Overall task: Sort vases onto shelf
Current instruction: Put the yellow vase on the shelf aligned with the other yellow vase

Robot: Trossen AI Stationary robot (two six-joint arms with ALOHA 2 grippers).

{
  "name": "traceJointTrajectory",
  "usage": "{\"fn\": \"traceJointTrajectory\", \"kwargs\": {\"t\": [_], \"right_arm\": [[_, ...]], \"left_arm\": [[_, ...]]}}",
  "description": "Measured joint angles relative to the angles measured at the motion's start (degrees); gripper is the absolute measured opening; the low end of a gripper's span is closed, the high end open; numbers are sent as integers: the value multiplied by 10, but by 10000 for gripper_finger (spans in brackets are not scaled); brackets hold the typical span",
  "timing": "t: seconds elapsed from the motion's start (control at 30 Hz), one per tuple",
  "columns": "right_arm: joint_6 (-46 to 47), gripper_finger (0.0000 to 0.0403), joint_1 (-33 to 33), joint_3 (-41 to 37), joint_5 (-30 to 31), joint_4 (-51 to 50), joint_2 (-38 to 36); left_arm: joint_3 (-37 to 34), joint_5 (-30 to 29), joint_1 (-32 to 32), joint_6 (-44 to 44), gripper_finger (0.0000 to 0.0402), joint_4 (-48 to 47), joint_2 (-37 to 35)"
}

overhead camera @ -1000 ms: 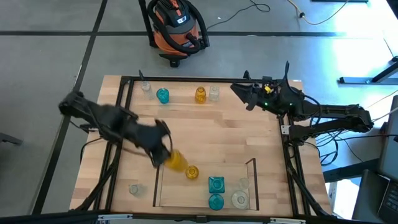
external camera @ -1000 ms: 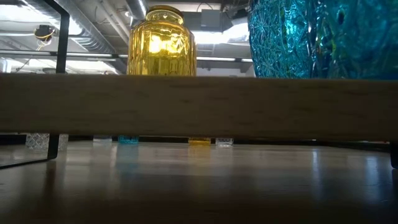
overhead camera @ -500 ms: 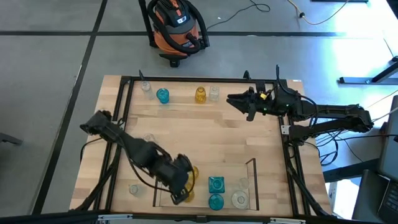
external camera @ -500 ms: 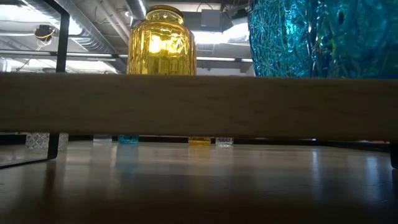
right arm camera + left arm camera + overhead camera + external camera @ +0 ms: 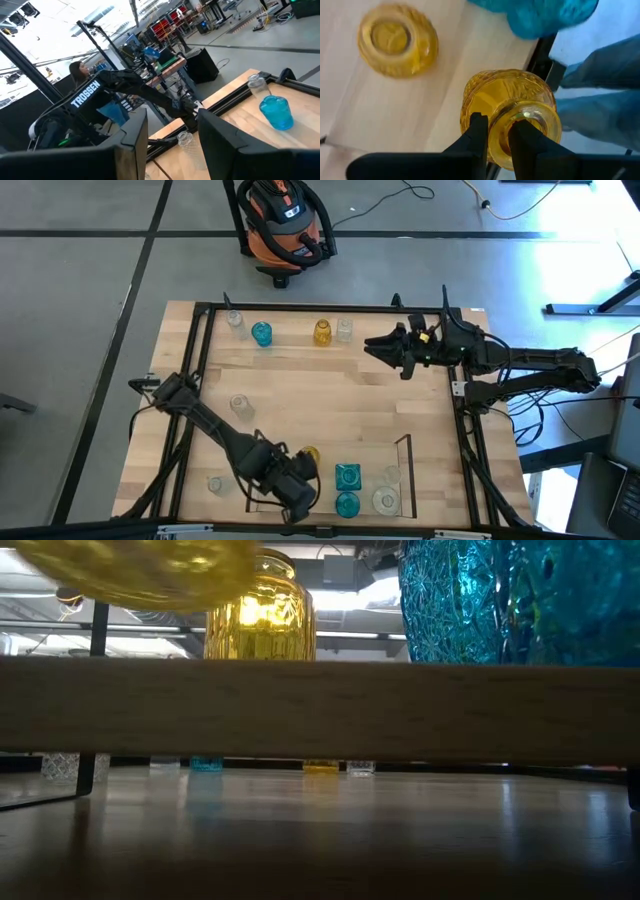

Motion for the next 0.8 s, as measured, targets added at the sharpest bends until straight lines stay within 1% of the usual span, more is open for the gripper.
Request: {"fn": "traceJointTrajectory", "kwargs": {"t": [0.2,0.33,0.53,0.7,0.8], "right_arm": [[0,135,0,0,-10,-10,0],[0,135,0,0,-15,-25,0],[-1,135,0,0,-28,-34,0],[-1,135,0,0,-30,-38,0],[0,135,0,0,-36,-47,0]], "left_arm": [[0,4,25,34,45,36,0],[0,7,29,42,45,42,1],[-3,57,22,49,45,86,14],[-3,37,14,48,45,75,28],[-3,35,12,44,45,74,33]]}}
